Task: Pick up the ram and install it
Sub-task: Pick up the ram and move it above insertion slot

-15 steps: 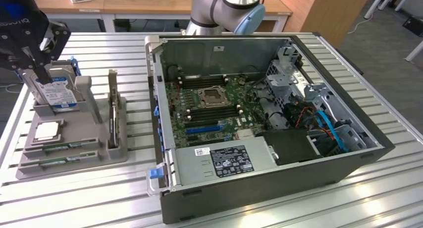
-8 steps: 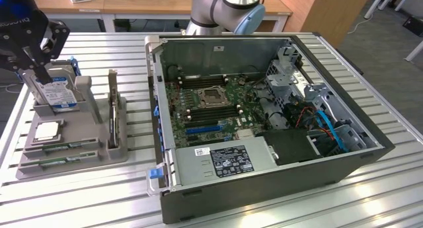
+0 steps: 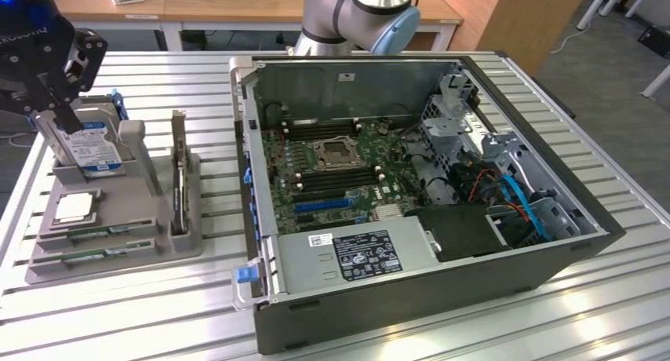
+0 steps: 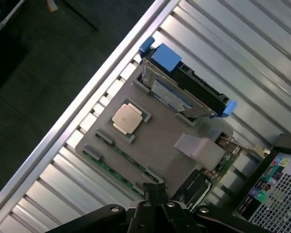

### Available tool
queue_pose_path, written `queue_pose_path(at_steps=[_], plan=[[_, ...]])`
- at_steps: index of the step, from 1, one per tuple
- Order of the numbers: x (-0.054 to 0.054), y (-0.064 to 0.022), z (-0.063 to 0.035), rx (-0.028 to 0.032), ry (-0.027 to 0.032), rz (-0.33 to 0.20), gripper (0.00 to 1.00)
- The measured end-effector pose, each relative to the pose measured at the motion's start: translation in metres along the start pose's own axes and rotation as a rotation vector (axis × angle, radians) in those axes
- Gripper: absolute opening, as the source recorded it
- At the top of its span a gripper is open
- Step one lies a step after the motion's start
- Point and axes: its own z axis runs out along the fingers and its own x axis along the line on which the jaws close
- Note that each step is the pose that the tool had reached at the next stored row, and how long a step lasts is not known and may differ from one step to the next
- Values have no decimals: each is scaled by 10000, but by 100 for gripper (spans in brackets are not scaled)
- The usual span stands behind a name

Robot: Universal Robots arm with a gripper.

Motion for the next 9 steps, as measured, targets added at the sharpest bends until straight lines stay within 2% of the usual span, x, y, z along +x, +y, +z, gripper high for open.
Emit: queue_pose_path(at_steps=[9], plan=[[0,0,1,-30,63,-1633,11]])
